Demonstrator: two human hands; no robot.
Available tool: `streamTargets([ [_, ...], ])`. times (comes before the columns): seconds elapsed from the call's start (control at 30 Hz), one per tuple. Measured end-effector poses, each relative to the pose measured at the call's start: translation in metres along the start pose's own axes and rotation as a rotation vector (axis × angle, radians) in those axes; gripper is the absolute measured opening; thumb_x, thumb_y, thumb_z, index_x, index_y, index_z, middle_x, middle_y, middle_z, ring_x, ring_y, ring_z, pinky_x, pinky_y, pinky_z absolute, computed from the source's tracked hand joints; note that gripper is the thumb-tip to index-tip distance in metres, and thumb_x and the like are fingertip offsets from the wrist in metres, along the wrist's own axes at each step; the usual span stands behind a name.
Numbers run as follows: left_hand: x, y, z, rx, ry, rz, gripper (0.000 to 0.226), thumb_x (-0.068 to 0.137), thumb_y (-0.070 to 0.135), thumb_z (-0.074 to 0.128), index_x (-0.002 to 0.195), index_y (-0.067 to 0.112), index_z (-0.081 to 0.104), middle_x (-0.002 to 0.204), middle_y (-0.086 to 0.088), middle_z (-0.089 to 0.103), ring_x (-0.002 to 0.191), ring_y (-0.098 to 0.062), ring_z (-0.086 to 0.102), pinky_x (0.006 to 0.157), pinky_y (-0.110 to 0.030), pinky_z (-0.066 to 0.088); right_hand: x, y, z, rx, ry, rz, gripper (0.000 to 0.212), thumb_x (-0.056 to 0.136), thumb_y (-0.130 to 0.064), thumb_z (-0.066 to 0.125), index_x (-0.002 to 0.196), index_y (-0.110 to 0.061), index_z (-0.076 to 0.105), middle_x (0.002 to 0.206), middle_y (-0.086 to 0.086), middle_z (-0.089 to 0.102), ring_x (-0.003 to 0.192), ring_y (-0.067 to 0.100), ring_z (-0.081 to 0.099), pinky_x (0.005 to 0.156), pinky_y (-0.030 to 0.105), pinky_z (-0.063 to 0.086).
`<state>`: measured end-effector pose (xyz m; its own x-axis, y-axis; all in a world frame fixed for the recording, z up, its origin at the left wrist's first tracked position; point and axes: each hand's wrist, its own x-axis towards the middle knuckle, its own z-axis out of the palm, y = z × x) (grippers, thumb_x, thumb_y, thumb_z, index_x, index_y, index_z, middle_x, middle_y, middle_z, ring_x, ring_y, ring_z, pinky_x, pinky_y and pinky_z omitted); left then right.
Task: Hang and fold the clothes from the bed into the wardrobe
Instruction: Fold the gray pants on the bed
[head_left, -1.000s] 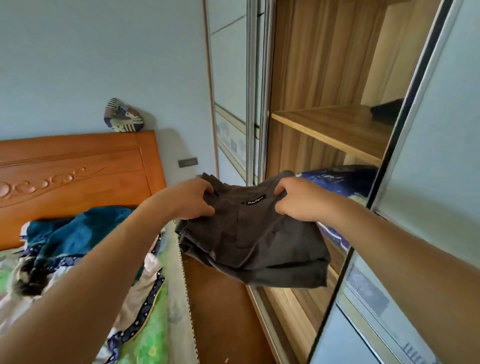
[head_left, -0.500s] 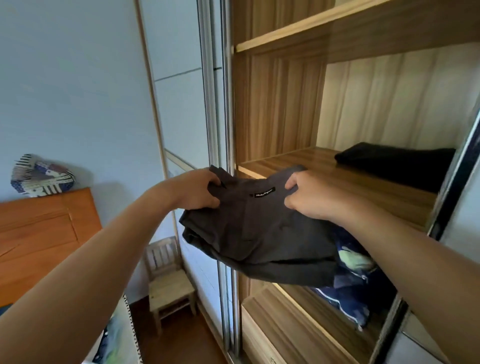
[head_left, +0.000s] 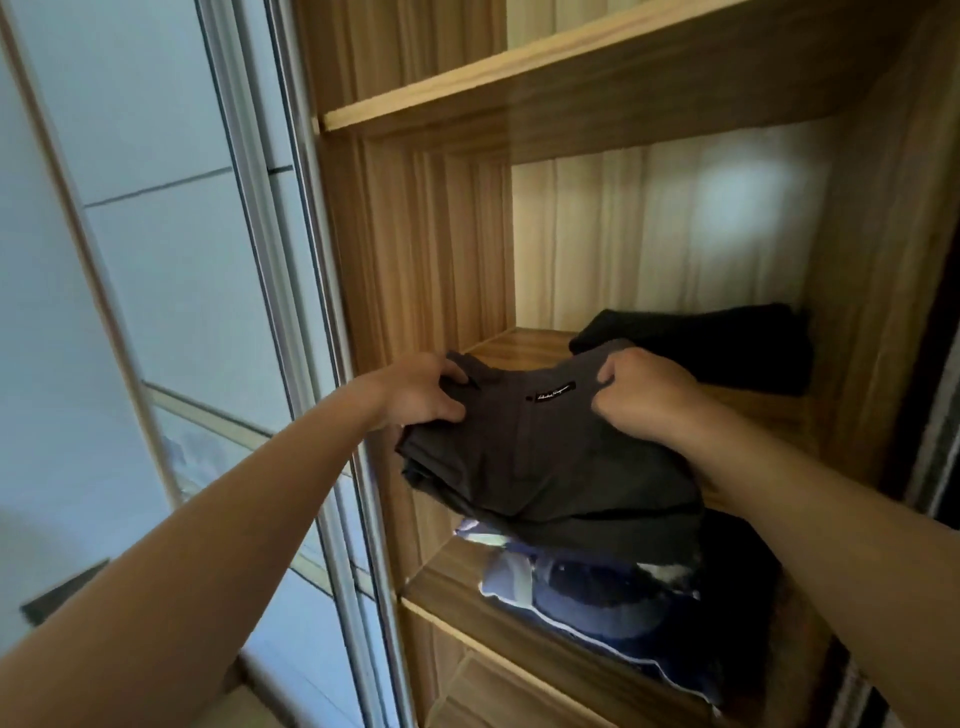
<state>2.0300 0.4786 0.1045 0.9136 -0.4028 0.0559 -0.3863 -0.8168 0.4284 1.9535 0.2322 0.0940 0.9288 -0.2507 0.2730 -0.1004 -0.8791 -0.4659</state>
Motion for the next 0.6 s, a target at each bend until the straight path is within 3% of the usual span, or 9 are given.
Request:
streamTargets([
  [0.2,0.092,-0.015,-0.005,-0.150,-0.111,0.108,0.050,0.086,0.020,0.070,0.135,0.025,0.057,0.110,0.011,0.058,0.092,-0.005,0.059,0.054,-0.007,0.047,0.051,0.011,0.007,0.003,0.041,0.163,0.024,0.088,-0.018,0.061,0.110,-0.015,0.068,0.109,0.007,0.065,0.096,0.024,0.061,0.087,0.035,0.054],
  [0.27,0.117,-0.014,-0.001,-0.193,-0.138,0.149,0.049,0.087,0.017,0.070,0.134,0.024,0.058,0.112,0.007,0.060,0.094,-0.008,0.061,0.057,-0.009,0.050,0.061,0.018,0.007,0.008,0.048,0.219,0.025,0.088,-0.013,0.061,0.112,-0.011,0.070,0.114,0.009,0.065,0.101,0.027,0.062,0.091,0.034,0.053],
  [0.37,0.155,-0.013,0.014,-0.183,-0.187,0.212,0.047,0.087,0.015,0.072,0.132,0.022,0.060,0.120,0.002,0.060,0.096,-0.009,0.060,0.074,-0.014,0.052,0.071,0.033,0.011,-0.028,0.012,0.301,0.025,0.090,-0.008,0.056,0.109,-0.008,0.072,0.113,0.011,0.066,0.102,0.027,0.062,0.094,0.036,0.052],
  [0.47,0.182,-0.010,0.032,-0.155,-0.239,0.284,0.042,0.087,0.017,0.072,0.127,0.022,0.062,0.119,0.002,0.059,0.088,-0.002,0.054,0.061,-0.006,0.045,0.075,0.050,0.013,-0.044,-0.030,0.379,0.022,0.092,-0.007,0.054,0.104,-0.011,0.071,0.107,0.008,0.065,0.088,0.019,0.058,0.085,0.032,0.051],
  [0.53,0.193,-0.006,0.034,-0.181,-0.276,0.298,0.042,0.085,0.018,0.074,0.125,0.025,0.063,0.120,0.002,0.060,0.093,-0.005,0.057,0.070,-0.013,0.049,0.077,0.055,0.011,-0.053,-0.035,0.397,0.023,0.091,-0.006,0.053,0.103,-0.013,0.071,0.100,0.004,0.063,0.083,0.015,0.055,0.080,0.029,0.047],
  [0.6,0.205,0.001,0.029,-0.197,-0.282,0.327,0.047,0.079,0.022,0.077,0.124,0.027,0.064,0.122,0.000,0.062,0.104,-0.014,0.061,0.090,-0.027,0.053,0.084,0.056,0.003,-0.083,-0.022,0.391,0.025,0.091,-0.008,0.051,0.104,-0.015,0.071,0.095,-0.001,0.059,0.080,0.011,0.052,0.079,0.028,0.046],
])
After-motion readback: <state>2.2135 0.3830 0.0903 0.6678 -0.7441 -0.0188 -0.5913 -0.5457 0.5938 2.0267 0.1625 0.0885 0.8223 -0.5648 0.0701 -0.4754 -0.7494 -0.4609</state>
